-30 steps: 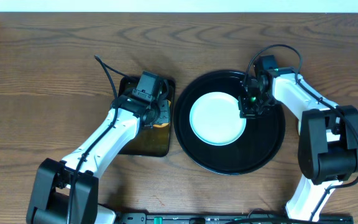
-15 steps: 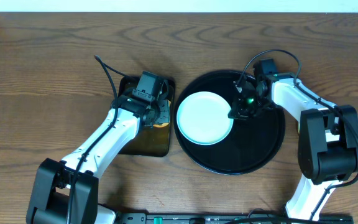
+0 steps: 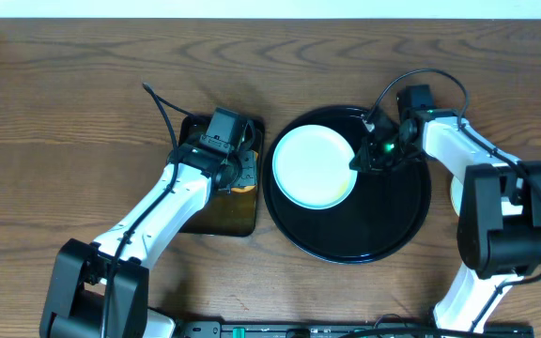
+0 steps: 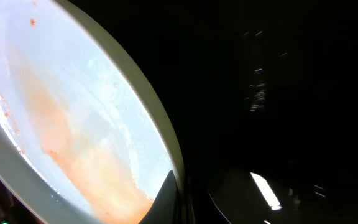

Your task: Clean dirty plates on tray and stack at the side

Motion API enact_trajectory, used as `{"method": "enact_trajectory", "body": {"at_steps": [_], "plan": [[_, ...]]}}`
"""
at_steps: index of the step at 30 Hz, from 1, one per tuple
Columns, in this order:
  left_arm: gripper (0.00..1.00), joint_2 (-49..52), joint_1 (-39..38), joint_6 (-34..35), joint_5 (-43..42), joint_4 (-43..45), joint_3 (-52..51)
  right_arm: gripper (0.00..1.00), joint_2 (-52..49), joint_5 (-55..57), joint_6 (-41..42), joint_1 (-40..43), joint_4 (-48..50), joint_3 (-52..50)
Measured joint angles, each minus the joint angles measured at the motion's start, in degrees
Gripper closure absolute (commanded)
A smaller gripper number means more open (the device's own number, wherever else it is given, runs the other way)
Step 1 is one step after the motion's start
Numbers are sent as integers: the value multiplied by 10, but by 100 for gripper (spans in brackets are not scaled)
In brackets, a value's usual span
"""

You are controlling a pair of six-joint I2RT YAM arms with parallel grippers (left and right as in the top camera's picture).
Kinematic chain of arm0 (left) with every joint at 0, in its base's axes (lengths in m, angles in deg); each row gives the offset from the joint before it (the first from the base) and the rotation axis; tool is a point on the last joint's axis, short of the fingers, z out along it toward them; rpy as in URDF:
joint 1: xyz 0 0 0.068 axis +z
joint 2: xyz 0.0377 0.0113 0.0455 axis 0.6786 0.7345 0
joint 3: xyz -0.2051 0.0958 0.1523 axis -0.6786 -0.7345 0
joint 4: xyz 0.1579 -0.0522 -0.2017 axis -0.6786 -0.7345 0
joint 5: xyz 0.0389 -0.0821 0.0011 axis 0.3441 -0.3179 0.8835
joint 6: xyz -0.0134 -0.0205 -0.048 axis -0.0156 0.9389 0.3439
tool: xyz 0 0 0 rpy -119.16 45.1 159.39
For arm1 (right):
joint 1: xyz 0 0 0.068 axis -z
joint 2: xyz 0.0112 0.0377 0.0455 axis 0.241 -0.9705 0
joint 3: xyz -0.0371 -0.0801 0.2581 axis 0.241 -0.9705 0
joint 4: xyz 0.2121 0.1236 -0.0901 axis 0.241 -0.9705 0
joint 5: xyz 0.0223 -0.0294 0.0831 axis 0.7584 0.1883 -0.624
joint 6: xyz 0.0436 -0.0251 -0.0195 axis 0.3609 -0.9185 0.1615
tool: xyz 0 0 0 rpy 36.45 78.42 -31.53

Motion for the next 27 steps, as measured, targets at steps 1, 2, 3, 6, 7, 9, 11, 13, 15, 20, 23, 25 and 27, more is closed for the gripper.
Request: {"method": "enact_trajectory", "body": {"at_steps": [1,2,3,6,7,9,11,13,15,20,23,25,27], "plan": [[92,0,0,0,0,0,0,99,9,14,-1,0,-1,0],[92,0,0,0,0,0,0,99,22,33,-2,0,-4,0],[92,0,0,0,0,0,0,99,37,50,-3,0,-6,0],[92,0,0,0,0,0,0,99,87,107,-5,0,-16,0],[92,0,0,0,0,0,0,99,106,129,-6,0,-21,0],[92,0,0,0,0,0,0,99,141,171,-7,0,-35,0],[92,0,0,0,0,0,0,99,176,219,-8,0,-56,1],[92,0,0,0,0,0,0,99,197,253,-8,0,-75,2],[92,0,0,0,0,0,0,99,213,294,-9,0,-105,3],[92,0,0,0,0,1,0,99,220,361,-9,0,-194,4],[92,0,0,0,0,0,0,99,220,376,-9,0,-228,4],[92,0,0,0,0,0,0,99,220,389,-6,0,-231,4],[92,0,0,0,0,0,0,99,220,413,9,0,-230,4]]}}
